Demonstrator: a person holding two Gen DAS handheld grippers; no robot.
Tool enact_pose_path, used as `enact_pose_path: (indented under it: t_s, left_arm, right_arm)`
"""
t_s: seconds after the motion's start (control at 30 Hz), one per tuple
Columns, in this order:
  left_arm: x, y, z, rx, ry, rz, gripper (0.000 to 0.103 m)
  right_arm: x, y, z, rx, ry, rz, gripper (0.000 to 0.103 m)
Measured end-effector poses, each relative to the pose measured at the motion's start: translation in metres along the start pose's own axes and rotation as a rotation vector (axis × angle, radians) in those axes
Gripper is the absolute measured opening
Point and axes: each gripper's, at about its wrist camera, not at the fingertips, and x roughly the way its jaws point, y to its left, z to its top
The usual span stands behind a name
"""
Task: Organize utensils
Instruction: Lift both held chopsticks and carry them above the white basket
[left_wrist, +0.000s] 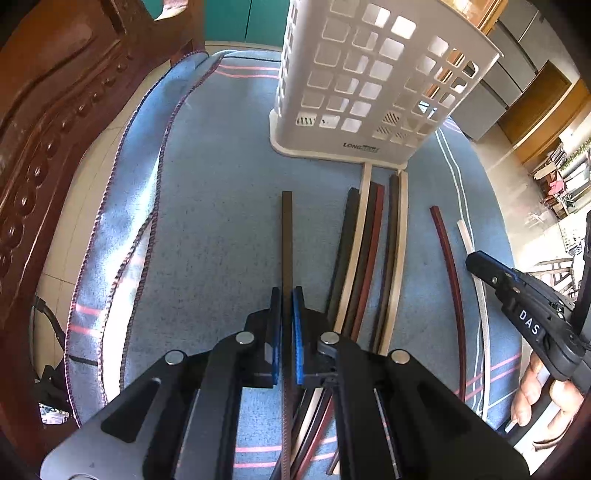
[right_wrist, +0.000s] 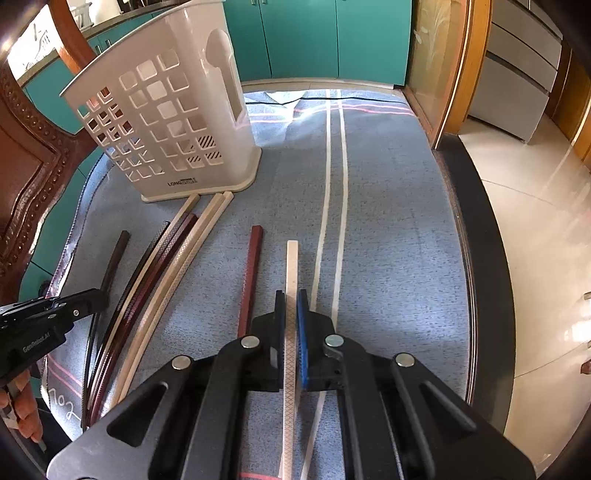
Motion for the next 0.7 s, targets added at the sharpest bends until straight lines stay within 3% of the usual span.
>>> enact_pose_path:
  t_s: [0.27,0.5,0.7]
  left_arm:
    - [-0.002,-0.01,-0.009,0.051,-0.025,0.095,0.008]
    - [0.006,-0.019,0.004,0.092,-0.049,0.135,0.009]
    - [0.008,-0.024,0.01,0.089,-0.059,0.161,0.009]
  right_arm:
    - [0.008,0.003,-0.001,-0.035,0.031,-0.038,0.011]
    - [0.008,0.012,-0.005,-0.088,0.038,-0.087,0.02]
    - [0.008,0.011,-0.006,-0.092,0.028,-0.091,0.02]
